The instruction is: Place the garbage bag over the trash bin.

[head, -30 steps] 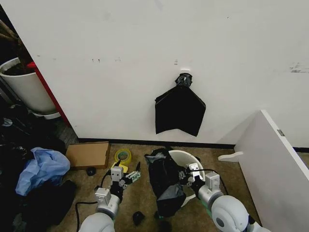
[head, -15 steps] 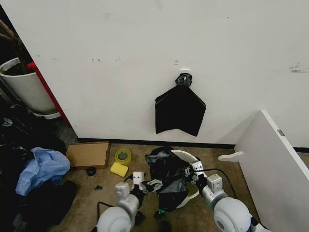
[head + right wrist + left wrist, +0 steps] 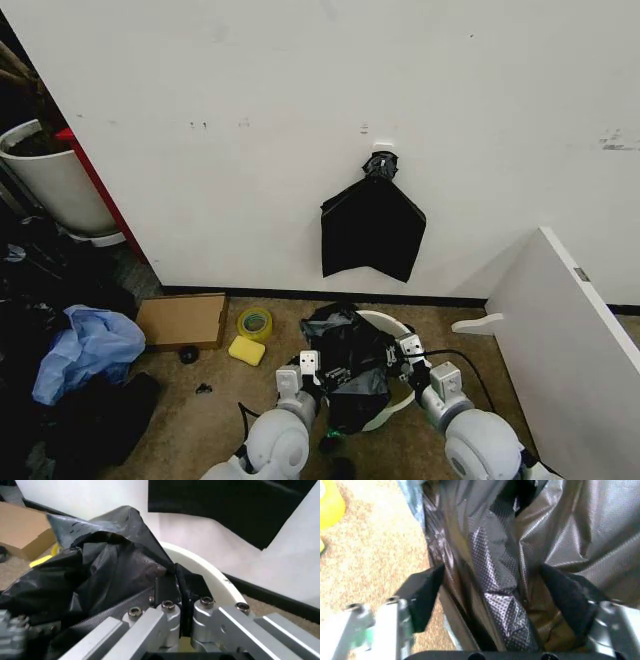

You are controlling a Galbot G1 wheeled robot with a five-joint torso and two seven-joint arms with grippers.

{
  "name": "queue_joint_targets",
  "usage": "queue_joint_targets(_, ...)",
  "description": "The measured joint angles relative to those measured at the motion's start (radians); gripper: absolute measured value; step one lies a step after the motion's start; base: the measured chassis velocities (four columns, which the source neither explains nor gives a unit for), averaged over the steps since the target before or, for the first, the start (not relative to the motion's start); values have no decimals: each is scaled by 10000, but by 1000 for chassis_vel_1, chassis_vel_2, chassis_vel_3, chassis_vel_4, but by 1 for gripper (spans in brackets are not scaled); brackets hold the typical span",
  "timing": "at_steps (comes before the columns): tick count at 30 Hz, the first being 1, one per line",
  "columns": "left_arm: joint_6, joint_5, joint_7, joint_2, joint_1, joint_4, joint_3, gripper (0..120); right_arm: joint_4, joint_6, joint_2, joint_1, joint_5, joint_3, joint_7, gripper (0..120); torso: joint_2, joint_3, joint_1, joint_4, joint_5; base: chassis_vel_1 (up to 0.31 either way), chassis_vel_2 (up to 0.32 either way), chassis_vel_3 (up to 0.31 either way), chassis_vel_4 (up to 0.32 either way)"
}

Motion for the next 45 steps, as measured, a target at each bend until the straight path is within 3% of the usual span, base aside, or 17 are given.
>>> queue_joint_targets(14,674,-275,-135,-92,-310,307,-104,25,-220,406,60,-61,-276,-12,-29,0,0,0,-1,-1,-1,0,0,0,0)
queue_joint_targets(20,1008,-771,-141,81,-281,132,-513,2,-548,1339,17,-5,-790,26,-96,0,0,1,-1,-1,-2,0,0,0,0)
queue_joint_targets(24,982,-943,212,334,-60,-65,-915,0,-969,2334,20,42,-1827,190,-158,0,0,2,1,-3,-4,0,0,0,0)
queue_joint_targets(29,132,-428,1234,741,412,-285,-1555,0,-1159,3044,24,29,-2165,438,-271,0,-1,3,1,-1,-3,0,0,0,0)
queue_joint_targets(36,-772,128,2475,1127,1005,-990,-2592,0,-215,1633,-34,-195,1163,476,660,0,0,2,1,1,-4,0,0,0,0)
queue_joint_targets(45,-837,-217,2910,1371,1165,-1632,-2833,0,128,1355,-6,-392,2566,631,975,0,-1,1,1,-1,-4,0,0,0,0)
